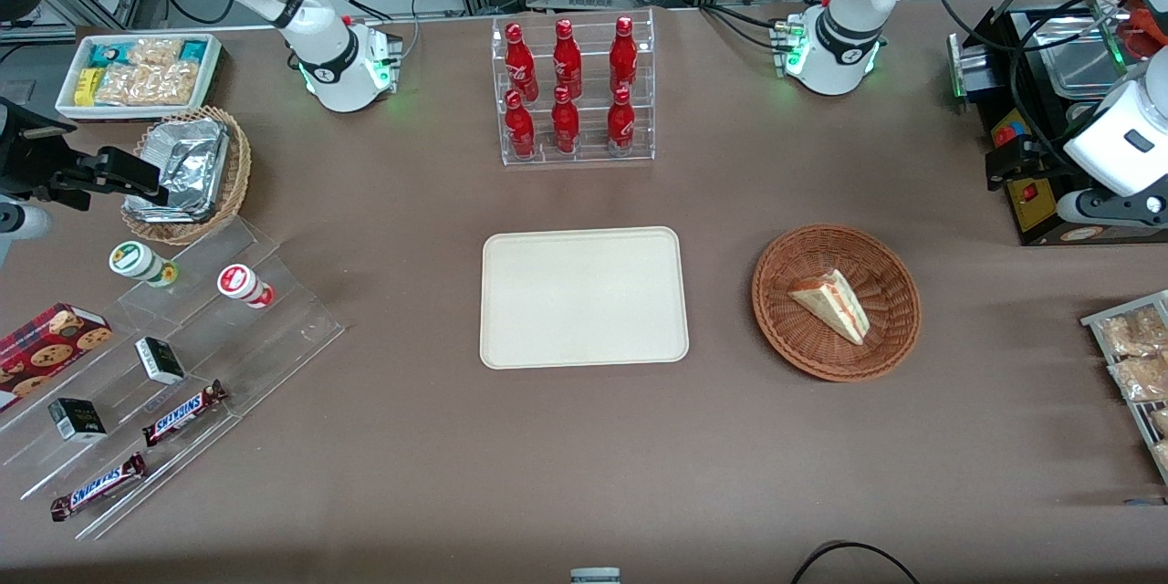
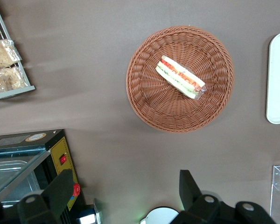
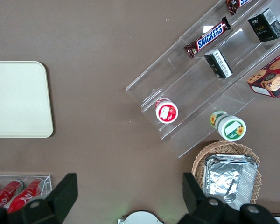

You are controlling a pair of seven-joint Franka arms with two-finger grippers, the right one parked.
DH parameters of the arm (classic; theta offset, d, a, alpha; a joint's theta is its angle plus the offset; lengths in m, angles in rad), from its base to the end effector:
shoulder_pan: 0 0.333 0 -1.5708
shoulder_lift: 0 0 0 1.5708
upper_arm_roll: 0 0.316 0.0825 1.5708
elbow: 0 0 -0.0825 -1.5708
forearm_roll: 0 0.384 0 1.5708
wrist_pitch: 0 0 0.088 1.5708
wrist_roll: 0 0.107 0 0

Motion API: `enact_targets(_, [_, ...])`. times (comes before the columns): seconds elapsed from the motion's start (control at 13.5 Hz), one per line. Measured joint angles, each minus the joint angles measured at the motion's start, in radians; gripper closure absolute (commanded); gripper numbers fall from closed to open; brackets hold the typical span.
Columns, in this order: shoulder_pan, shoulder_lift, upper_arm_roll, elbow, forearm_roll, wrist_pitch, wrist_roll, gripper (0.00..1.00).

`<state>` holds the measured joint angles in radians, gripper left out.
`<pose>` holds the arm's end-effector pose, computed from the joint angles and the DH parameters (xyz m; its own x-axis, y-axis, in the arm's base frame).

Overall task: Place sandwich from basket to tray
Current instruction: 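Move the left gripper over the sandwich in the wicker basket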

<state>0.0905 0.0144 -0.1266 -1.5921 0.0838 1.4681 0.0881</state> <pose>0.5461 -0.0096 0.5989 0.9829 -0.1149 -0.1442 -0.1259 -0.9896 -0.0694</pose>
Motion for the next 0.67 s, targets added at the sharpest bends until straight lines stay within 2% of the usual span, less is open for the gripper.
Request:
enact_targets(0.3, [-0.004, 0.011, -0.007, -0.003, -0.012, 0.000, -0.001, 0.00])
enact_targets(0.67, [-0.005, 0.096, -0.011, -0.014, -0.086, 0.004, -0.002, 0.00])
